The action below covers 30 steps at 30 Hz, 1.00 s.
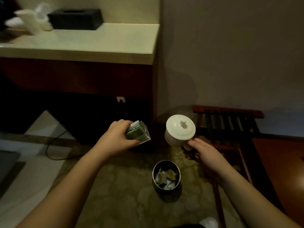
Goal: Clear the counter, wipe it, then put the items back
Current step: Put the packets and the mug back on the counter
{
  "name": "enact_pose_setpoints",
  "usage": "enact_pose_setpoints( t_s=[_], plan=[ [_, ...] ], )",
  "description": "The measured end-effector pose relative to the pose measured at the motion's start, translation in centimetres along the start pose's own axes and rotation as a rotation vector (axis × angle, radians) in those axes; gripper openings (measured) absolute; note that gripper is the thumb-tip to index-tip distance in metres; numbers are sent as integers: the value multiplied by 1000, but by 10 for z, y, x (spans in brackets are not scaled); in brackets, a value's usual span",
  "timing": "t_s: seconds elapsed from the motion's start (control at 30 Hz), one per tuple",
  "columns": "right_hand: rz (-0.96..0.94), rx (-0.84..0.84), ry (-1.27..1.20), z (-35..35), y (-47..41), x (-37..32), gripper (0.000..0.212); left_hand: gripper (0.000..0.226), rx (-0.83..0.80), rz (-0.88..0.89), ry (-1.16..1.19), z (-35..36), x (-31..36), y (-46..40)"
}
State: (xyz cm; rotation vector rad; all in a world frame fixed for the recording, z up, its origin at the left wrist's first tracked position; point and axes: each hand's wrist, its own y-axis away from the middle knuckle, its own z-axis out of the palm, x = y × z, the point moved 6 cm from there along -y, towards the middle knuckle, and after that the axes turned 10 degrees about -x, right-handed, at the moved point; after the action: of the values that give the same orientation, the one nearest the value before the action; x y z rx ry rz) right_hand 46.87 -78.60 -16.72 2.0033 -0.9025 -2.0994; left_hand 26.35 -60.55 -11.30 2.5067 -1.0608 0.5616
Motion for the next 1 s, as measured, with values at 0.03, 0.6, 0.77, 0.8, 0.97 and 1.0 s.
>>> enact_pose_setpoints(
  t_s=[0.03,0.6,0.77,0.8,0.97,1.0],
  plan=[
    [-8,-30,-5,17,-4,-9,23,59,16,-10,-3,-13,-13,9],
    [-188,-498,65,176,-65,-184,26,49,198,-151,-74,-207,-125,60],
    [-255,-507,71,199,-100,-245,23,57,197,-182,-149,-266,-152,27],
    [-269,-511,73,205,-109,-257,23,57,205,-187,-165,-279,-156,18],
    [-258,-489,52,225,-156,-311,24,52,208,-215,-214,-333,-178,-30],
    [-250,-478,52,229,-169,-321,23,52,209,-226,-236,-344,-184,-41]
  ],
)
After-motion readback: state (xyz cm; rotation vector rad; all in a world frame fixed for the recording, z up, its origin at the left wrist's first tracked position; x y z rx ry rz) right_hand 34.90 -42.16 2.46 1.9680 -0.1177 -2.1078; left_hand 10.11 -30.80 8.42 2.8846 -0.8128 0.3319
